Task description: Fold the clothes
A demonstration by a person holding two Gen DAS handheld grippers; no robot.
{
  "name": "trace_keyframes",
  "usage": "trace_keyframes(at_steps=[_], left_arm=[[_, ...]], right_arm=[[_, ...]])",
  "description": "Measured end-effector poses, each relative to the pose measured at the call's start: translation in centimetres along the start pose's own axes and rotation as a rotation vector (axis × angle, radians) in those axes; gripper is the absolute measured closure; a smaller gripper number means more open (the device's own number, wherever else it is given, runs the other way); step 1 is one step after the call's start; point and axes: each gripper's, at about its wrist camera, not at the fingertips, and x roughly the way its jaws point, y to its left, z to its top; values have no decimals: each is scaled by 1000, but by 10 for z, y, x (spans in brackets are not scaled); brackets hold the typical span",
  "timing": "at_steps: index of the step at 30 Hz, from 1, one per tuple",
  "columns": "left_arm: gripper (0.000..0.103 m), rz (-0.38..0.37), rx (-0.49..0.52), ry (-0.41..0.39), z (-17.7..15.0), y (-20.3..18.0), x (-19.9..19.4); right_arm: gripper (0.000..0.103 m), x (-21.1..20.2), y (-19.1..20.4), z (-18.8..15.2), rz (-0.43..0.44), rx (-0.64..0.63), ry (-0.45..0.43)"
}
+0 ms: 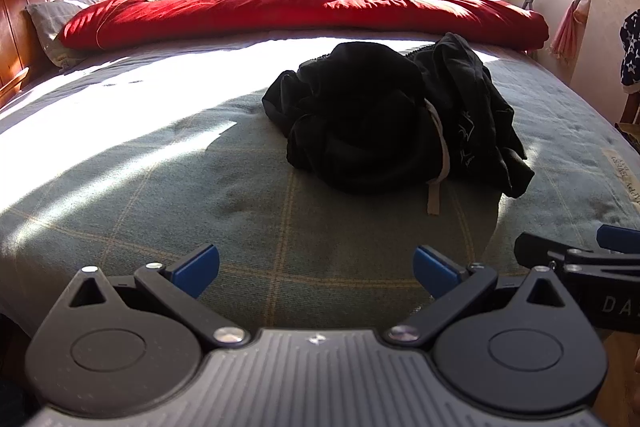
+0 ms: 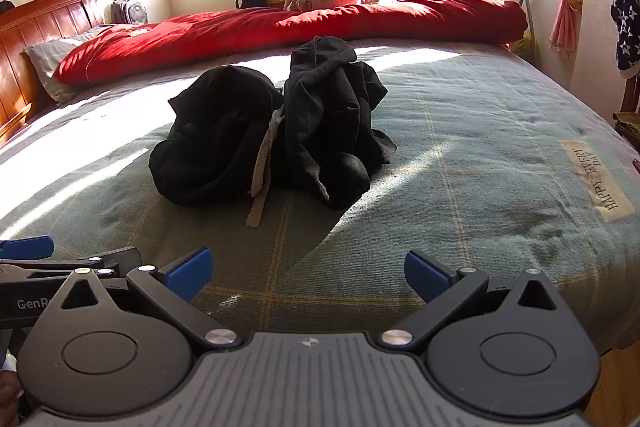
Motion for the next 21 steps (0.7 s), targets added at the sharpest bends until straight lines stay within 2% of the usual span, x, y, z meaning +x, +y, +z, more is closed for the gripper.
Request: trace_keyframes(at_steps=[21], left_arm=[[0, 10, 8, 6, 0, -1, -1]], right_arm=[[0, 0, 0, 1, 3, -4, 0]])
